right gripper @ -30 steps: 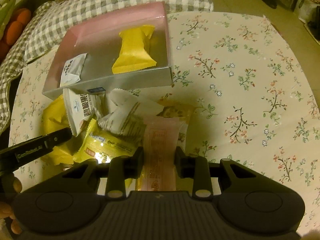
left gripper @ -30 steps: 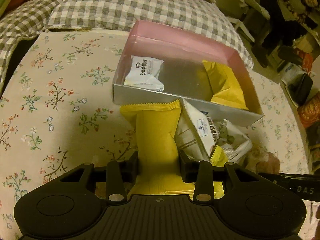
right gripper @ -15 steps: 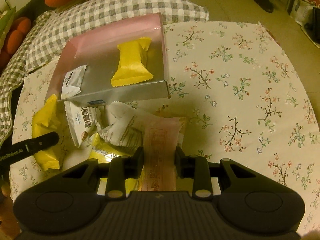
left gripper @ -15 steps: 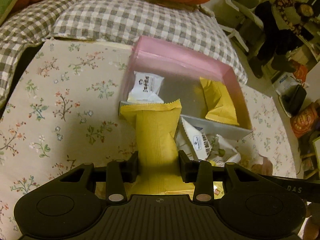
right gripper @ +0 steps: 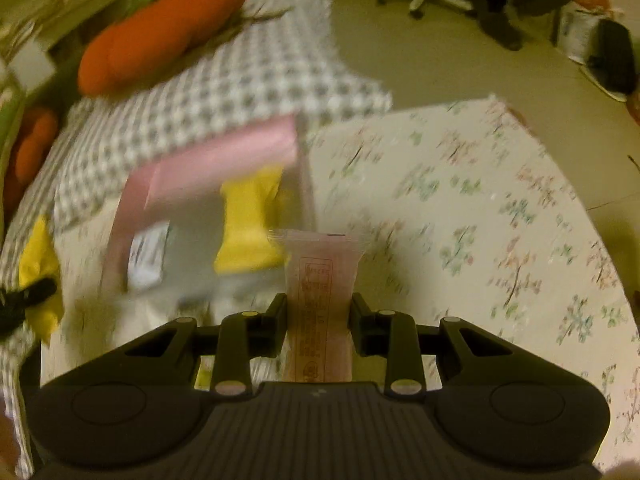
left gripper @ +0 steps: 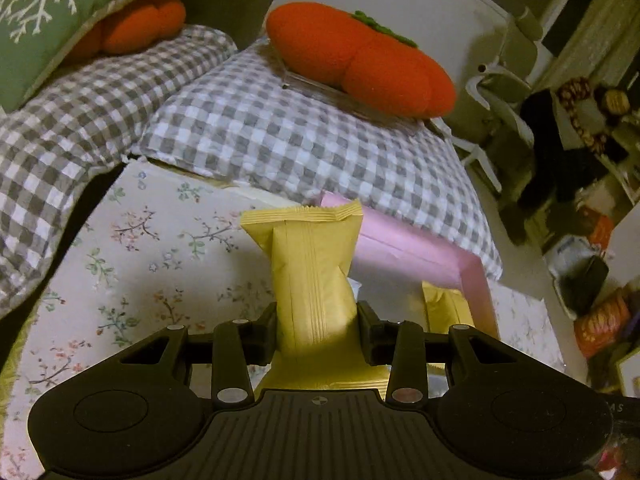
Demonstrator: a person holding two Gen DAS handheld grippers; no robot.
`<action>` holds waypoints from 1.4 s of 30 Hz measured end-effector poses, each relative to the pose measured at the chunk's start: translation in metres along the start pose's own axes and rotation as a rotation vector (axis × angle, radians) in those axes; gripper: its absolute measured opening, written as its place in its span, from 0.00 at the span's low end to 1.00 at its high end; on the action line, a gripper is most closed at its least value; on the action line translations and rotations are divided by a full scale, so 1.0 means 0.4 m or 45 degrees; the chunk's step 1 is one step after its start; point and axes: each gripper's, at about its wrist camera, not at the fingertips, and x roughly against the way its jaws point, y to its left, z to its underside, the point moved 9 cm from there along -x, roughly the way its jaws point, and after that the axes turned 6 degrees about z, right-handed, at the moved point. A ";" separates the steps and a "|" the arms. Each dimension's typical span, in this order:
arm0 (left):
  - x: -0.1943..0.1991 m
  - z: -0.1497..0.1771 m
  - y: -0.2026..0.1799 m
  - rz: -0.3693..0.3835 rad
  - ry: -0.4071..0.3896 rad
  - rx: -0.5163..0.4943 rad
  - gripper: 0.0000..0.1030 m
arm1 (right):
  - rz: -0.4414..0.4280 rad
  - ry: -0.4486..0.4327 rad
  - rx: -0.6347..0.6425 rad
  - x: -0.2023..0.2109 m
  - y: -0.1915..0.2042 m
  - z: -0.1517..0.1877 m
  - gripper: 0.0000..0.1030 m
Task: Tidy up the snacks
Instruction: 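Lower the yellow pack and pink bar into the tray and open both tools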
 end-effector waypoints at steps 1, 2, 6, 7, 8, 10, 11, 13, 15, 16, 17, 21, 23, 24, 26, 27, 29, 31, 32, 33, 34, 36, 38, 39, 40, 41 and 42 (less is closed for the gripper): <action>-0.010 -0.001 -0.002 0.000 0.001 -0.008 0.36 | 0.005 -0.011 -0.009 -0.006 -0.003 -0.007 0.28; -0.018 -0.002 -0.008 0.003 0.004 -0.024 0.36 | 0.004 -0.017 -0.017 -0.014 -0.003 -0.013 0.28; -0.058 -0.003 -0.052 0.026 0.010 -0.119 0.36 | -0.015 -0.042 -0.023 -0.039 0.016 -0.037 0.28; -0.066 -0.003 -0.064 0.029 0.008 -0.145 0.36 | -0.021 -0.053 -0.025 -0.043 0.023 -0.043 0.28; -0.076 -0.004 -0.077 0.029 0.007 -0.178 0.36 | -0.032 -0.065 -0.028 -0.045 0.031 -0.051 0.28; -0.095 -0.003 -0.101 0.026 0.004 -0.239 0.36 | -0.057 -0.082 -0.025 -0.051 0.053 -0.063 0.28; -0.105 -0.004 -0.109 0.025 0.005 -0.262 0.36 | -0.066 -0.088 -0.019 -0.057 0.063 -0.069 0.28; -0.124 -0.003 -0.119 0.020 0.017 -0.291 0.36 | -0.081 -0.097 0.002 -0.069 0.090 -0.080 0.28; -0.139 -0.004 -0.125 0.025 0.025 -0.300 0.36 | -0.090 -0.107 0.020 -0.081 0.118 -0.092 0.28; -0.143 -0.005 -0.127 0.029 0.025 -0.307 0.36 | -0.095 -0.113 0.027 -0.085 0.131 -0.097 0.28; -0.148 -0.005 -0.130 0.028 0.025 -0.320 0.36 | -0.102 -0.118 0.031 -0.089 0.143 -0.102 0.28; -0.170 0.004 -0.130 0.012 0.041 -0.358 0.36 | -0.172 -0.108 0.063 -0.102 0.206 -0.102 0.28; -0.178 0.005 -0.123 -0.002 0.044 -0.369 0.36 | -0.205 -0.103 0.077 -0.107 0.231 -0.099 0.28; -0.182 0.008 -0.120 0.000 0.046 -0.374 0.36 | -0.217 -0.101 0.082 -0.109 0.242 -0.098 0.28; -0.192 0.014 -0.117 -0.007 0.061 -0.385 0.36 | -0.246 -0.090 0.086 -0.115 0.260 -0.094 0.28; -0.196 0.020 -0.118 -0.011 0.068 -0.394 0.36 | -0.250 -0.085 0.094 -0.120 0.268 -0.091 0.28; -0.203 0.030 -0.124 -0.014 0.078 -0.416 0.36 | -0.241 -0.084 0.112 -0.126 0.279 -0.087 0.28; -0.206 0.036 -0.131 -0.017 0.082 -0.435 0.36 | -0.242 -0.082 0.122 -0.131 0.287 -0.082 0.28; -0.207 0.038 -0.134 -0.017 0.081 -0.442 0.36 | -0.241 -0.081 0.130 -0.133 0.291 -0.079 0.28; -0.208 0.038 -0.135 -0.021 0.080 -0.445 0.36 | -0.243 -0.079 0.135 -0.136 0.295 -0.077 0.28; -0.210 0.038 -0.133 -0.026 0.080 -0.444 0.36 | -0.251 -0.076 0.139 -0.138 0.299 -0.075 0.28; -0.215 0.040 -0.124 -0.044 0.082 -0.436 0.36 | -0.248 -0.080 0.158 -0.141 0.308 -0.074 0.28; -0.222 0.042 -0.116 -0.062 0.088 -0.435 0.36 | -0.232 -0.086 0.172 -0.149 0.311 -0.073 0.28; -0.224 0.042 -0.114 -0.067 0.089 -0.438 0.36 | -0.225 -0.082 0.172 -0.155 0.313 -0.072 0.28; -0.225 0.041 -0.113 -0.067 0.087 -0.441 0.36 | -0.221 -0.078 0.173 -0.160 0.314 -0.071 0.28; -0.225 0.040 -0.112 -0.069 0.084 -0.443 0.36 | -0.214 -0.076 0.175 -0.165 0.316 -0.070 0.28; -0.225 0.038 -0.112 -0.071 0.081 -0.443 0.36 | -0.210 -0.076 0.174 -0.167 0.315 -0.070 0.28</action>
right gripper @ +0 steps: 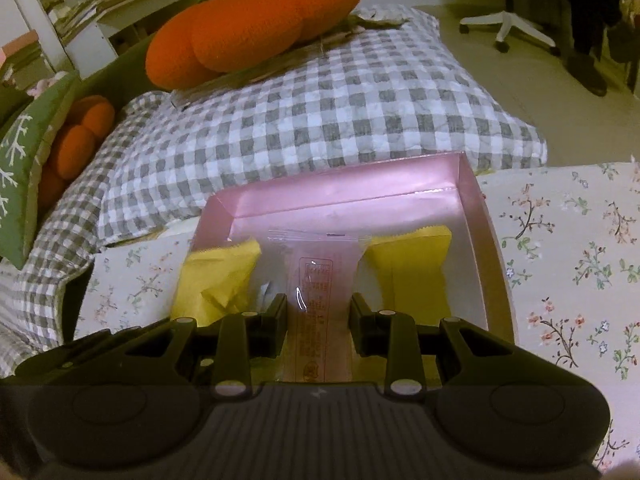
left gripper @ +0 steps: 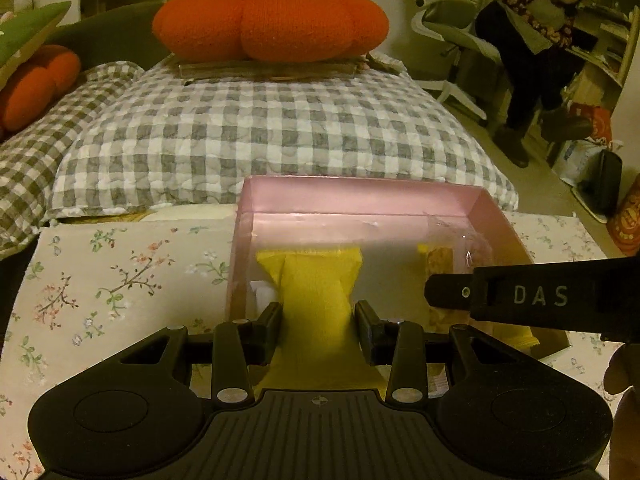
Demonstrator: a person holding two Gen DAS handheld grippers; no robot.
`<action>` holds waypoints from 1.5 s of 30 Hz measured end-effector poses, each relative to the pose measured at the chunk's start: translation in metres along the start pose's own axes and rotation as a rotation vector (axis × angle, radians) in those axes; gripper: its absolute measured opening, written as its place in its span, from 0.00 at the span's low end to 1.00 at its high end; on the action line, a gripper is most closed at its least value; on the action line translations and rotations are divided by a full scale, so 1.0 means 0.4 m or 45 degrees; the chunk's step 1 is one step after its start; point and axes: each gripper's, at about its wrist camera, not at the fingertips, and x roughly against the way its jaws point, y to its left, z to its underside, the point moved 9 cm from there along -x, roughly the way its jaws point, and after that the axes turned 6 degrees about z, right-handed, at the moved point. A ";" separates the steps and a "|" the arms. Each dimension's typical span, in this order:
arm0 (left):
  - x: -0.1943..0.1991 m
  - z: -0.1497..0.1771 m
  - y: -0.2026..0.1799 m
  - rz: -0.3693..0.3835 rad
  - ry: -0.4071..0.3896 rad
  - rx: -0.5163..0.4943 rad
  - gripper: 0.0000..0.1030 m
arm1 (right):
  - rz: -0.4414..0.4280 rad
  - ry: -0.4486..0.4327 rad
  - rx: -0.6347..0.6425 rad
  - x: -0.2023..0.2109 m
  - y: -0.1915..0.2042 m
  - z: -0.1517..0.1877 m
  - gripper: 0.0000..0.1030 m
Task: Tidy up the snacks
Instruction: 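Lower the yellow pack and pink bar into the tray and open both tools, then grasp a white printed packet with the left tool while the right grasps another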
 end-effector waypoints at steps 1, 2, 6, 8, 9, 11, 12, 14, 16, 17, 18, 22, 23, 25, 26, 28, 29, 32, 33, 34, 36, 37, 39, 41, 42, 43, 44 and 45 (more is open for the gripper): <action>0.000 -0.002 0.000 0.001 -0.003 0.000 0.36 | -0.002 -0.003 -0.002 0.000 0.001 -0.001 0.28; 0.000 -0.003 0.002 0.000 -0.005 0.000 0.36 | -0.005 -0.007 -0.004 0.000 0.002 -0.003 0.28; 0.003 -0.006 0.007 -0.006 -0.017 -0.006 0.38 | 0.001 -0.011 -0.006 0.003 -0.002 -0.005 0.30; 0.004 -0.007 0.009 -0.004 -0.019 0.000 0.38 | 0.010 -0.010 -0.012 0.005 -0.007 -0.005 0.30; 0.006 -0.009 0.009 -0.001 -0.022 -0.002 0.38 | 0.010 -0.010 -0.019 0.005 -0.010 -0.006 0.30; 0.013 -0.013 0.008 0.005 -0.034 -0.002 0.39 | 0.005 -0.013 -0.035 0.011 -0.014 -0.009 0.30; 0.017 -0.016 0.006 0.013 -0.042 -0.001 0.43 | 0.002 -0.016 -0.042 0.016 -0.017 -0.012 0.30; 0.022 -0.019 0.004 0.013 -0.054 -0.004 0.44 | -0.005 -0.027 -0.057 0.026 -0.023 -0.018 0.31; 0.025 -0.020 0.002 0.010 -0.055 -0.005 0.45 | -0.005 -0.030 -0.073 0.032 -0.030 -0.022 0.34; 0.026 -0.020 0.001 0.008 -0.056 -0.007 0.45 | -0.005 -0.031 -0.085 0.035 -0.034 -0.023 0.35; 0.028 -0.020 0.001 0.007 -0.057 -0.008 0.45 | -0.007 -0.030 -0.093 0.035 -0.037 -0.023 0.36; 0.041 -0.030 0.004 0.015 -0.068 0.009 0.45 | -0.006 -0.005 -0.095 0.035 -0.039 -0.015 0.36; 0.047 -0.034 0.005 0.023 -0.077 0.024 0.45 | -0.008 -0.004 -0.100 0.039 -0.040 -0.014 0.37; 0.060 -0.042 0.009 0.038 -0.089 0.043 0.46 | -0.022 -0.007 -0.110 0.050 -0.042 -0.017 0.41; 0.066 -0.045 0.010 0.037 -0.093 0.046 0.46 | -0.028 -0.012 -0.114 0.057 -0.044 -0.019 0.42; 0.077 -0.047 0.014 0.031 -0.095 0.050 0.49 | -0.040 -0.019 -0.122 0.073 -0.050 -0.021 0.47; 0.081 -0.047 0.018 0.024 -0.091 0.056 0.50 | -0.045 -0.021 -0.125 0.081 -0.054 -0.022 0.48; 0.091 -0.040 0.025 0.027 -0.065 0.099 0.50 | -0.041 -0.013 -0.130 0.097 -0.066 -0.018 0.53; 0.096 -0.036 0.025 0.026 -0.052 0.111 0.50 | -0.039 -0.006 -0.130 0.100 -0.070 -0.015 0.54; 0.101 -0.032 0.026 0.016 -0.037 0.123 0.51 | -0.045 0.003 -0.128 0.105 -0.072 -0.010 0.56; 0.109 -0.020 0.025 0.006 -0.008 0.136 0.50 | -0.052 0.025 -0.121 0.114 -0.075 0.000 0.58; 0.113 -0.012 0.022 0.008 0.007 0.143 0.50 | -0.047 0.039 -0.118 0.119 -0.078 0.007 0.59; 0.127 0.003 0.007 0.038 0.027 0.152 0.51 | -0.046 0.064 -0.112 0.130 -0.082 0.023 0.60; 0.142 0.015 -0.004 0.058 0.036 0.149 0.51 | -0.044 0.094 -0.093 0.141 -0.084 0.039 0.61; 0.148 0.022 -0.007 0.061 0.044 0.146 0.51 | -0.039 0.104 -0.078 0.146 -0.085 0.045 0.62; 0.153 0.030 -0.009 0.061 0.057 0.146 0.51 | -0.027 0.118 -0.061 0.149 -0.089 0.054 0.65; 0.157 0.037 -0.008 0.063 0.068 0.149 0.52 | -0.009 0.139 -0.038 0.151 -0.093 0.065 0.66; 0.160 0.046 -0.008 0.067 0.075 0.151 0.54 | 0.012 0.162 -0.017 0.150 -0.099 0.077 0.68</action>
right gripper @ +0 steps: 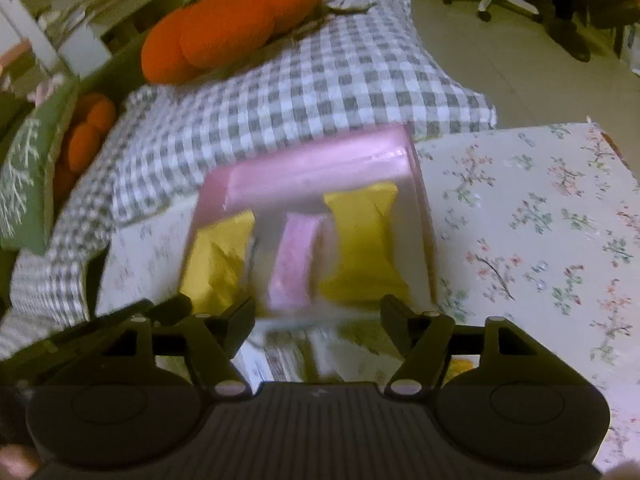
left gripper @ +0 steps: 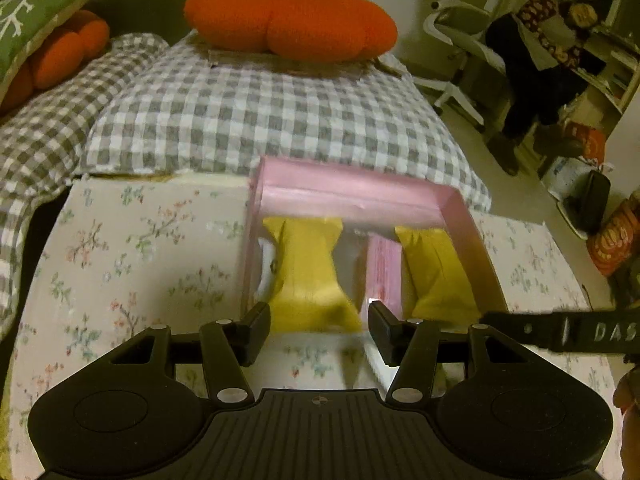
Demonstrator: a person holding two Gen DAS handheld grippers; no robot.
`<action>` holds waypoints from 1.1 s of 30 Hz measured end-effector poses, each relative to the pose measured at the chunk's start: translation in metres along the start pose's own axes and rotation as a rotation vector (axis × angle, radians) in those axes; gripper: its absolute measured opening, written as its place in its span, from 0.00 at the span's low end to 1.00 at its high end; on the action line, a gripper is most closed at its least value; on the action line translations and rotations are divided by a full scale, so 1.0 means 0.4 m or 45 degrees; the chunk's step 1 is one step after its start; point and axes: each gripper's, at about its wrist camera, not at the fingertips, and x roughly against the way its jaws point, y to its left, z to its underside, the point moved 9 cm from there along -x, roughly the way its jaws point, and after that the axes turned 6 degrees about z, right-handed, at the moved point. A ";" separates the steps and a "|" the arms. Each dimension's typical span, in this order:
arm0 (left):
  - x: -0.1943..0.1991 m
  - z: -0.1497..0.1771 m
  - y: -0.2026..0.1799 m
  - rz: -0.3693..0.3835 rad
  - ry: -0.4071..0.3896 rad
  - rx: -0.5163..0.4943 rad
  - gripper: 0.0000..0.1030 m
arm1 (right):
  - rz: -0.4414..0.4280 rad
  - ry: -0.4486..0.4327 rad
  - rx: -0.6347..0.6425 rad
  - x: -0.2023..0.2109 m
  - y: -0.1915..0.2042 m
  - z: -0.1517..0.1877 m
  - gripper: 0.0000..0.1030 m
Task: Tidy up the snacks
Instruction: 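Grasp a white printed packet with the left tool while the right grasps another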
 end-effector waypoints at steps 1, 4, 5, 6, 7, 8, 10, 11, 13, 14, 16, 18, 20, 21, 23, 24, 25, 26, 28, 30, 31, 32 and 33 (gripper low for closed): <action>0.000 0.008 0.003 0.000 0.011 0.000 0.54 | 0.023 0.026 0.014 -0.005 -0.007 0.014 0.69; -0.001 0.030 0.012 0.004 0.041 0.016 0.55 | 0.057 0.108 0.014 -0.023 -0.026 0.056 0.68; 0.000 0.036 0.010 0.015 0.050 0.033 0.55 | 0.060 0.125 0.006 -0.026 -0.030 0.065 0.68; 0.001 0.041 0.005 0.035 0.055 0.052 0.55 | 0.060 0.135 -0.005 -0.026 -0.035 0.072 0.68; 0.004 0.047 -0.005 0.061 0.061 0.069 0.55 | 0.054 0.146 -0.024 -0.025 -0.037 0.076 0.68; 0.006 0.052 -0.018 0.084 0.065 0.078 0.58 | 0.039 0.159 -0.054 -0.024 -0.040 0.079 0.68; 0.006 0.065 -0.046 0.104 0.071 0.062 0.64 | 0.005 0.169 -0.102 -0.018 -0.042 0.084 0.68; 0.004 0.070 -0.059 0.105 0.074 0.043 0.67 | -0.001 0.169 -0.115 -0.016 -0.044 0.086 0.68; -0.004 0.081 -0.078 0.094 0.083 0.005 0.68 | 0.003 0.167 -0.152 -0.015 -0.050 0.088 0.68; -0.007 0.086 -0.085 0.078 0.083 -0.012 0.68 | 0.003 0.171 -0.174 -0.016 -0.051 0.090 0.68; -0.016 0.099 -0.096 0.067 0.094 -0.036 0.70 | -0.012 0.193 -0.230 -0.020 -0.059 0.098 0.65; -0.025 0.109 -0.103 0.067 0.109 -0.036 0.70 | -0.037 0.226 -0.278 -0.025 -0.062 0.109 0.63; -0.033 0.116 -0.109 0.070 0.120 -0.026 0.71 | -0.036 0.238 -0.294 -0.028 -0.064 0.115 0.62; -0.037 0.116 -0.112 0.072 0.123 -0.019 0.73 | -0.035 0.240 -0.304 -0.030 -0.065 0.116 0.62; -0.044 0.115 -0.114 0.084 0.127 0.000 0.76 | -0.043 0.253 -0.336 -0.037 -0.068 0.119 0.61; -0.049 0.115 -0.117 0.098 0.130 0.011 0.78 | -0.041 0.256 -0.353 -0.037 -0.072 0.122 0.60; -0.054 0.114 -0.119 0.105 0.129 0.019 0.78 | -0.042 0.254 -0.368 -0.038 -0.075 0.121 0.60; -0.060 0.115 -0.120 0.104 0.127 0.028 0.79 | -0.045 0.254 -0.383 -0.039 -0.077 0.119 0.60; -0.075 0.123 -0.121 0.089 0.140 0.035 0.80 | -0.060 0.253 -0.418 -0.040 -0.081 0.116 0.61; -0.091 0.130 -0.121 0.076 0.152 0.037 0.80 | -0.077 0.254 -0.448 -0.041 -0.083 0.116 0.60; -0.098 0.133 -0.121 0.066 0.156 0.037 0.80 | -0.081 0.254 -0.458 -0.041 -0.084 0.117 0.60; -0.105 0.136 -0.119 0.054 0.159 0.039 0.81 | -0.085 0.254 -0.467 -0.042 -0.084 0.118 0.60; -0.112 0.137 -0.116 0.042 0.160 0.042 0.83 | -0.089 0.257 -0.472 -0.045 -0.086 0.119 0.60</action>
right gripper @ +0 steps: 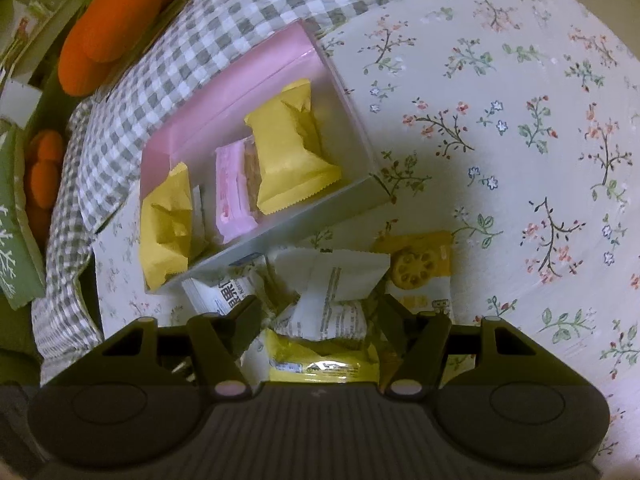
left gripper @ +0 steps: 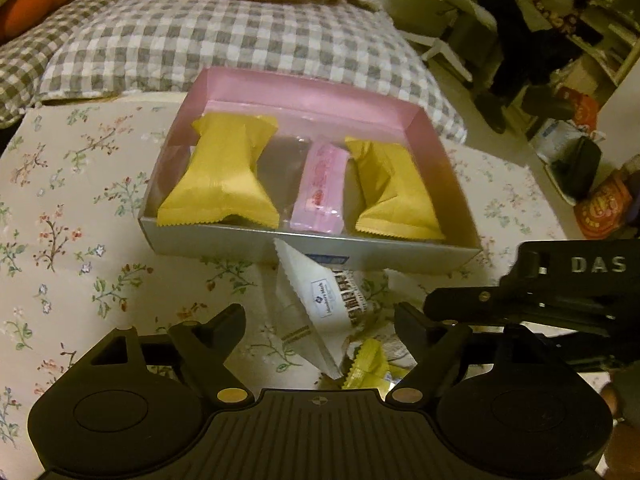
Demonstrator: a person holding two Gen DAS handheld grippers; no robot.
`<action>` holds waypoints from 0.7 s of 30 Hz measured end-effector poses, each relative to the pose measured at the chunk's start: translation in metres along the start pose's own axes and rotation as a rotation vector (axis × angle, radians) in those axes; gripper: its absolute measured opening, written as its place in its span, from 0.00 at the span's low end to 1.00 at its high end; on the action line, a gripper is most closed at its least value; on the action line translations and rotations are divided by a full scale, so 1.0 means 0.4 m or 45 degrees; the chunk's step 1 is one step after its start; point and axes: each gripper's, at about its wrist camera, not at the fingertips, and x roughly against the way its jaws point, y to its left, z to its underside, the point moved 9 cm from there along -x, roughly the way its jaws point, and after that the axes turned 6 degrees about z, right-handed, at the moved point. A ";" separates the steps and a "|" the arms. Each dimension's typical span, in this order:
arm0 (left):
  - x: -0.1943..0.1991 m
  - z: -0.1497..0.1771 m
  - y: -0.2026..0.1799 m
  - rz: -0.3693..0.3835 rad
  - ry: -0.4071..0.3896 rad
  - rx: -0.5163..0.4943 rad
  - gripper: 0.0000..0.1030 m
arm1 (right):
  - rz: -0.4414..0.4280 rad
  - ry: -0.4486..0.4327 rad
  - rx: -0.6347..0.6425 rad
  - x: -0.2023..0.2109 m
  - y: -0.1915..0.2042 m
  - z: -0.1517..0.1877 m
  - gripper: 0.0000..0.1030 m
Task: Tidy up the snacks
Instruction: 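Grasp a white printed packet with the left tool while the right grasps another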
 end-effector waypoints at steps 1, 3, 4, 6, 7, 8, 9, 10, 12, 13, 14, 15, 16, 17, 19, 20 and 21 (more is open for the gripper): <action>-0.003 -0.001 0.005 -0.009 -0.001 0.005 0.84 | 0.000 0.005 -0.011 -0.003 -0.003 0.001 0.60; -0.015 -0.002 0.011 -0.019 -0.005 0.012 0.84 | -0.002 0.004 -0.034 -0.004 -0.007 0.000 0.60; -0.022 -0.002 0.012 -0.022 -0.003 0.014 0.84 | -0.004 0.004 -0.044 -0.004 -0.010 -0.002 0.60; -0.032 -0.004 0.015 -0.026 -0.008 0.018 0.84 | -0.004 -0.001 -0.059 -0.004 -0.013 -0.006 0.60; -0.036 -0.004 0.016 -0.030 -0.010 0.017 0.84 | -0.005 -0.001 -0.062 -0.003 -0.014 -0.006 0.60; -0.041 -0.004 0.017 -0.037 -0.012 0.017 0.84 | -0.005 -0.001 -0.063 -0.003 -0.012 -0.006 0.60; -0.045 -0.004 0.019 -0.038 -0.014 0.023 0.84 | -0.004 -0.002 -0.060 -0.004 -0.012 -0.006 0.60; -0.048 -0.004 0.021 -0.035 -0.015 0.029 0.84 | 0.005 -0.006 -0.055 -0.004 -0.013 -0.006 0.60; -0.056 -0.005 0.025 -0.035 -0.023 0.032 0.84 | 0.016 -0.012 -0.059 -0.009 -0.016 -0.007 0.60; -0.058 -0.006 0.027 -0.042 -0.027 0.033 0.84 | 0.016 -0.010 -0.066 -0.011 -0.017 -0.006 0.59; -0.060 -0.008 0.029 -0.051 -0.032 0.034 0.83 | 0.015 -0.004 -0.073 -0.014 -0.019 -0.005 0.59; -0.061 -0.010 0.031 -0.057 -0.040 0.035 0.82 | 0.013 -0.003 -0.077 -0.015 -0.018 -0.004 0.57; -0.060 -0.012 0.031 -0.059 -0.046 0.036 0.82 | 0.011 -0.003 -0.078 -0.016 -0.016 -0.004 0.56; -0.058 -0.013 0.032 -0.062 -0.051 0.035 0.80 | 0.007 -0.006 -0.076 -0.016 -0.013 -0.005 0.56; -0.055 -0.015 0.028 -0.050 -0.059 0.022 0.73 | 0.003 -0.010 -0.068 -0.019 -0.008 -0.004 0.55; -0.055 -0.014 0.025 -0.042 -0.058 0.015 0.66 | 0.003 -0.009 -0.066 -0.022 -0.006 -0.002 0.55; -0.055 -0.014 0.023 -0.034 -0.056 0.011 0.58 | 0.005 -0.006 -0.062 -0.024 -0.004 -0.001 0.54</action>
